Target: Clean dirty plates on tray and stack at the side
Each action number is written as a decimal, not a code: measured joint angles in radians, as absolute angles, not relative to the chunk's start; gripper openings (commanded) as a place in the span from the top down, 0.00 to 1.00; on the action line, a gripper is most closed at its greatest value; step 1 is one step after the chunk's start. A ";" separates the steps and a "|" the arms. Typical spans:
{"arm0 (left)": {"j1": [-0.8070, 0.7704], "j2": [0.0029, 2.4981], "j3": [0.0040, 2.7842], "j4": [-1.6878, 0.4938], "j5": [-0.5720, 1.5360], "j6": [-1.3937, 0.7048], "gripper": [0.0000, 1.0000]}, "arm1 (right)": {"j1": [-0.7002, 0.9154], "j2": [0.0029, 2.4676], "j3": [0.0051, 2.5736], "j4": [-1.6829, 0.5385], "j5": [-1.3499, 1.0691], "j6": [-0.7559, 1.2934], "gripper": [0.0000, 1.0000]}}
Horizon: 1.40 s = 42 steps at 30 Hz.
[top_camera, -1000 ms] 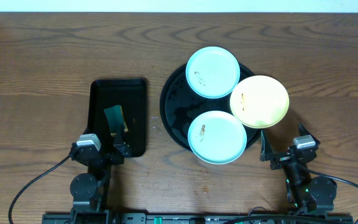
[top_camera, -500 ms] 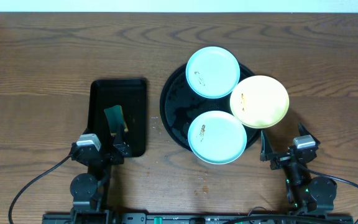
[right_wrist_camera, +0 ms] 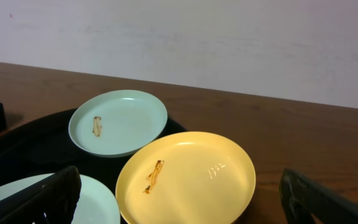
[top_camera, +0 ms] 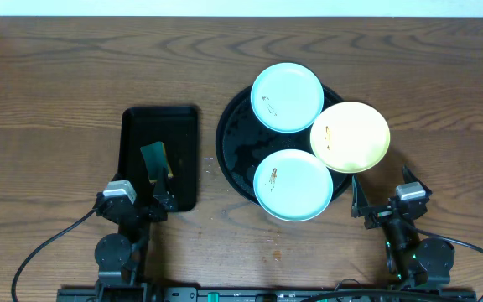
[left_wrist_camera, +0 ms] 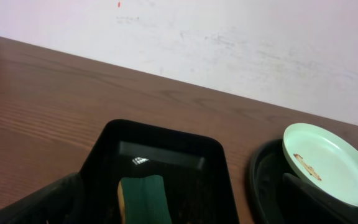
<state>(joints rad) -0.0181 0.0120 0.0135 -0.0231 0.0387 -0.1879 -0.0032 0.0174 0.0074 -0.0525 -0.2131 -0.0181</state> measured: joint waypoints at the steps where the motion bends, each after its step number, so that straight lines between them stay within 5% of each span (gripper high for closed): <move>1: -0.018 0.012 0.014 -0.023 0.038 -0.188 0.02 | -0.003 0.017 0.007 -0.052 -0.213 -0.018 0.01; 15: -0.018 0.035 0.101 -0.168 -0.012 -0.274 0.02 | -0.003 0.017 0.007 -0.052 -0.213 -0.018 0.01; 22: -0.018 0.302 0.471 -0.257 0.109 -0.296 0.02 | -0.003 0.017 0.007 -0.052 -0.213 -0.018 0.01; 32: -0.021 0.843 1.190 -0.859 0.380 -0.284 0.02 | -0.003 0.017 0.007 -0.054 -0.200 -0.018 0.01; 42: -0.021 0.986 1.268 -1.063 0.471 -0.284 0.02 | -0.003 0.025 0.016 -0.057 -0.266 0.177 0.01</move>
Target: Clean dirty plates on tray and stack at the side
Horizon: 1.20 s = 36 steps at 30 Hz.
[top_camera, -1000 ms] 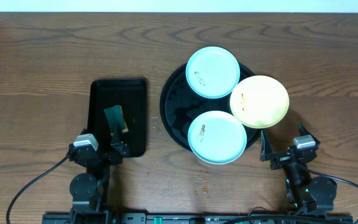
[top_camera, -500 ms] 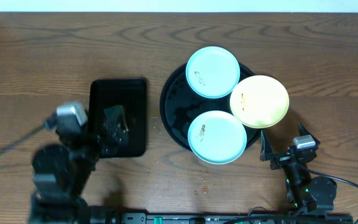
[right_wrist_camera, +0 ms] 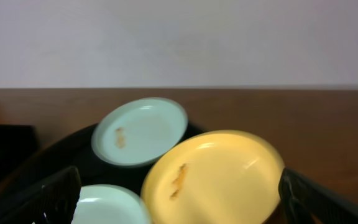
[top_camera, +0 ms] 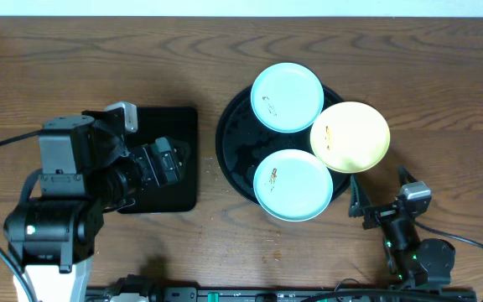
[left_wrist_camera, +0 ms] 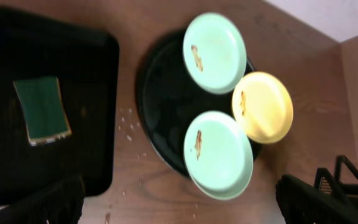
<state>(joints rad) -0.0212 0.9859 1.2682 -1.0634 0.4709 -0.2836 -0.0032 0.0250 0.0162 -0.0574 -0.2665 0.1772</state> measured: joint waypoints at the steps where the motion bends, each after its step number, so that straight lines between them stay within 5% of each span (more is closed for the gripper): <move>1: -0.021 0.990 1.269 -1.074 0.472 -0.284 0.02 | -0.003 0.030 0.028 -0.088 -0.276 0.206 0.01; 9: -0.022 1.004 1.268 -1.142 0.428 -0.284 0.02 | -0.003 0.339 0.484 -0.516 -0.307 0.258 0.01; 15: -0.022 1.022 1.269 -1.148 0.412 -0.284 0.02 | -0.003 0.843 1.120 -1.136 -0.318 0.197 0.01; 21: -0.022 1.037 1.269 -1.163 0.411 -0.284 0.02 | -0.003 1.236 1.575 -1.377 -0.333 0.175 0.01; 26: -0.022 1.045 1.269 -1.165 0.374 -0.283 0.02 | -0.003 1.373 1.696 -1.385 -0.400 0.174 0.70; 30: -0.022 1.045 1.269 -1.188 0.353 -0.283 0.02 | 0.015 1.401 1.669 -1.406 -0.396 0.224 0.74; 36: -0.022 1.045 1.269 -1.234 0.334 -0.283 0.02 | 0.160 1.399 1.517 -1.409 -0.289 0.311 0.62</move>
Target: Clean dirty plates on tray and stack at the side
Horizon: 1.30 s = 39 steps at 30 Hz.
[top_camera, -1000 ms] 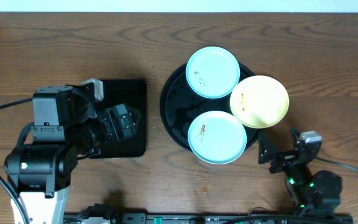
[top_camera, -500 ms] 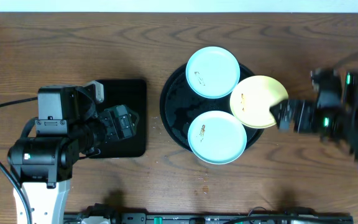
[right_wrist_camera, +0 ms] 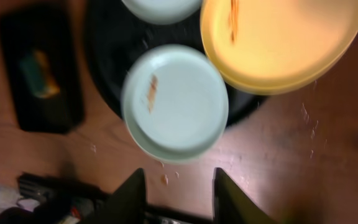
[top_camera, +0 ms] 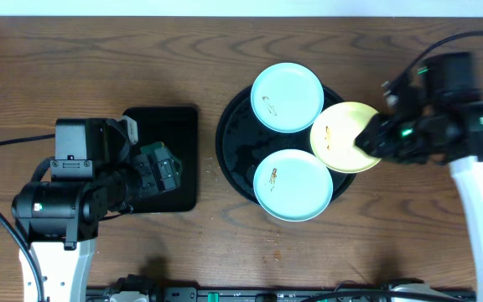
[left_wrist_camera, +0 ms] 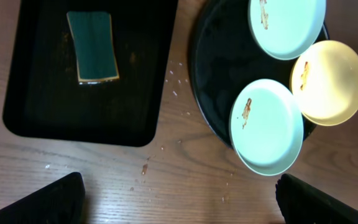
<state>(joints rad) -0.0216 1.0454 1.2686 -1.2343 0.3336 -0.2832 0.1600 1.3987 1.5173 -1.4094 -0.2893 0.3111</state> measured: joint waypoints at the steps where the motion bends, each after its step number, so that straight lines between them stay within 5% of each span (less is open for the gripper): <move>1: -0.022 1.045 1.269 -1.235 0.333 -0.283 0.02 | 0.194 1.399 1.485 -1.404 -0.262 0.327 0.61; 8: -0.022 1.047 1.269 -1.237 0.333 -0.283 0.02 | 0.375 1.399 1.229 -1.238 -0.077 0.448 0.61; 17: -0.022 1.086 1.269 -1.240 0.279 -0.283 0.02 | 0.371 1.401 0.952 -0.857 -0.022 0.520 0.69; 28: -0.022 1.182 1.269 -1.235 0.199 -0.281 0.02 | 0.372 1.444 0.791 -0.675 -0.040 0.563 0.70; 39: -0.022 1.326 1.269 -1.233 0.195 -0.281 0.02 | 0.372 1.515 0.775 -0.542 -0.022 0.583 0.99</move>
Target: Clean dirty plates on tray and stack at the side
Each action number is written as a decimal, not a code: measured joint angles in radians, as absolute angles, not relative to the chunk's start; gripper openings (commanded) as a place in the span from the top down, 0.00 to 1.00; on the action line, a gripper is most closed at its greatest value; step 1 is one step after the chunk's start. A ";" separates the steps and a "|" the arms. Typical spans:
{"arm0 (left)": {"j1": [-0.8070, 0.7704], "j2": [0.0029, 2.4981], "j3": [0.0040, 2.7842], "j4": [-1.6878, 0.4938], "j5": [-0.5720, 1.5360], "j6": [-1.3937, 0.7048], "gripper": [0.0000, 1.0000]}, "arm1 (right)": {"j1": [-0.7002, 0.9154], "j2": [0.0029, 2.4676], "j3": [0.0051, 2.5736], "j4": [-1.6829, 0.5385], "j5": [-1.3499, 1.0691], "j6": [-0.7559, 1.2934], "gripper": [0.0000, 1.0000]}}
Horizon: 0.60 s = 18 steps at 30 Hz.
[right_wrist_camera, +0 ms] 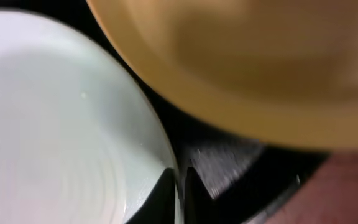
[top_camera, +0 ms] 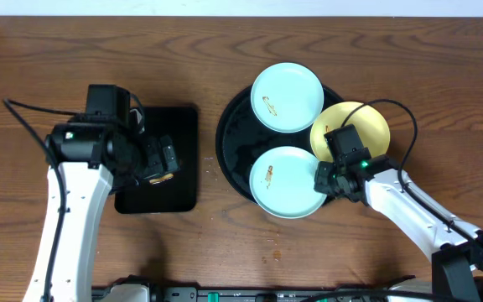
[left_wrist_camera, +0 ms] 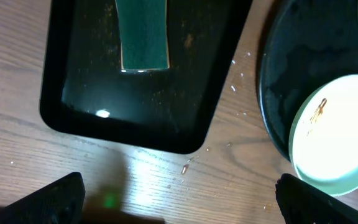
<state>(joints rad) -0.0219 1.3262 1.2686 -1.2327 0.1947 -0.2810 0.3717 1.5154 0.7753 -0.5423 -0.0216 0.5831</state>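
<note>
A round black tray (top_camera: 235,143) carries three dirty plates: a far mint plate (top_camera: 286,96), a yellow plate (top_camera: 360,126) and a near mint plate (top_camera: 283,184), each with a brown smear. My right gripper (top_camera: 329,178) sits at the near mint plate's right rim. In the right wrist view the right gripper (right_wrist_camera: 180,186) is shut on that thin rim, with the yellow plate (right_wrist_camera: 260,56) above. A green sponge (left_wrist_camera: 143,34) lies in the rectangular black tray (left_wrist_camera: 92,118). My left gripper (top_camera: 159,158) hovers over that tray, open and holding nothing, its fingers (left_wrist_camera: 48,202) spread wide.
Crumbs and small drops (left_wrist_camera: 185,168) lie on the wooden table between the two trays. The right arm's cable (top_camera: 405,126) loops over the table right of the yellow plate. Bare wood stretches on the far side and along the front edge.
My right gripper was open, high over the yellow plate; now it is low and shut on the near mint plate's right rim. My left gripper hangs lower over the sponge tray.
Both arms were parked at the table's front edge, grippers open. Then the left arm was up over the sponge tray while the right stayed parked. Then the right arm was over the yellow plate. Now it grips the near mint plate's rim.
</note>
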 measured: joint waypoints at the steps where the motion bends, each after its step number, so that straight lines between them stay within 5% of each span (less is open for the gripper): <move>1: -0.022 1.334 1.269 -1.232 0.195 -0.281 0.02 | 0.372 1.515 0.775 -0.519 -0.014 0.583 0.99; 10: -0.022 1.346 1.269 -1.232 0.183 -0.281 0.02 | 0.372 1.515 0.775 -0.368 0.080 0.585 0.99; 18: -0.022 1.346 1.264 -1.180 0.161 -0.280 0.02 | 0.372 1.515 0.775 -0.453 0.089 0.585 0.96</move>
<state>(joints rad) -0.0216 1.3464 1.2636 -1.1801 0.1612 -0.2802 0.3717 1.5154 0.7746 -0.4530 0.0891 0.5850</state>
